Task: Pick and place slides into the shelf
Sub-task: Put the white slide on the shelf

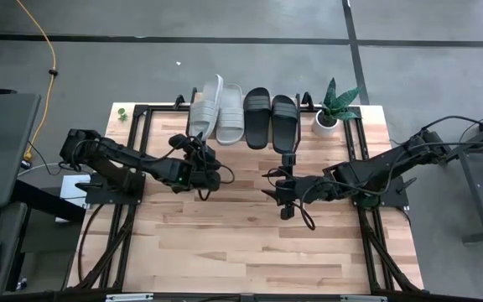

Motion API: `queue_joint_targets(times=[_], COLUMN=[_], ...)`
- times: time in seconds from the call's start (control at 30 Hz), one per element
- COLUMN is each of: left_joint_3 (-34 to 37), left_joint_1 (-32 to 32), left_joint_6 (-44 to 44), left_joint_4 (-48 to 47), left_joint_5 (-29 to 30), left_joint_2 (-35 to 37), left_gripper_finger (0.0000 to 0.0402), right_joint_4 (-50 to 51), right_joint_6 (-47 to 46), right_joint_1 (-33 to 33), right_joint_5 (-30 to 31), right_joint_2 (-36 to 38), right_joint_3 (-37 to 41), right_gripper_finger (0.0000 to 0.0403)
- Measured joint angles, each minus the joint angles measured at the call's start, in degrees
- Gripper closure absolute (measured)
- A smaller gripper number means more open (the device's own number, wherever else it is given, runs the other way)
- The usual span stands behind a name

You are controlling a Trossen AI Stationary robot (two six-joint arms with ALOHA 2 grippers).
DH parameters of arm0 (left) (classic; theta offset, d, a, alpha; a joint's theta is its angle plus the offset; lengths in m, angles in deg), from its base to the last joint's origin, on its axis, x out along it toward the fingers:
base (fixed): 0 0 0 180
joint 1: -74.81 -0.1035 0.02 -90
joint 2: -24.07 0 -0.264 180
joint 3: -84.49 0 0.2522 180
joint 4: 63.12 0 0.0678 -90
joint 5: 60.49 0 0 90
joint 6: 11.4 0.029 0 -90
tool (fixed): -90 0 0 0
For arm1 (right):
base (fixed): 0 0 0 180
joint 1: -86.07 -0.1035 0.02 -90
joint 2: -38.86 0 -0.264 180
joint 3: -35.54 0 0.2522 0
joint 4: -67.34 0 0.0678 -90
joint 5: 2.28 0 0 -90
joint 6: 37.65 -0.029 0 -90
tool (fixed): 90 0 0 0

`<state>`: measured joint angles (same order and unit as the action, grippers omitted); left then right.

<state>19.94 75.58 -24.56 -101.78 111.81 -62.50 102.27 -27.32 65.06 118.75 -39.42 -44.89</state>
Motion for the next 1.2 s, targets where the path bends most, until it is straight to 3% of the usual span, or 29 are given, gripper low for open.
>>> queue_joint_targets(times=[0.3,0.6,0.83,1.2], left_joint_3=[0.0,-0.11,-0.11,-0.09], left_joint_1=[-0.02,0.03,-0.02,-0.02], left_joint_6=[-1.1,-11.43,-13.05,-11.0], left_joint_4=[-1.2,-13.16,-13.65,-11.18], left_joint_5=[-1.81,-2.3,-3.05,-6.99], left_joint_2=[0.0,0.0,0.02,0.04], left_gripper_finger=[0.0386,0.0386,0.0386,0.0286], right_joint_4=[0.0,0.02,0.04,0.04], right_joint_6=[0.0,-0.31,-0.31,-0.28], right_joint_1=[0.0,0.0,0.0,0.0], right_joint_5=[0.0,0.01,0.02,0.02], right_joint_2=[0.0,0.0,0.0,0.0], right_joint_3=[0.0,0.0,0.0,0.0], right_gripper_finger=[0.0208,0.0208,0.0208,0.0208])
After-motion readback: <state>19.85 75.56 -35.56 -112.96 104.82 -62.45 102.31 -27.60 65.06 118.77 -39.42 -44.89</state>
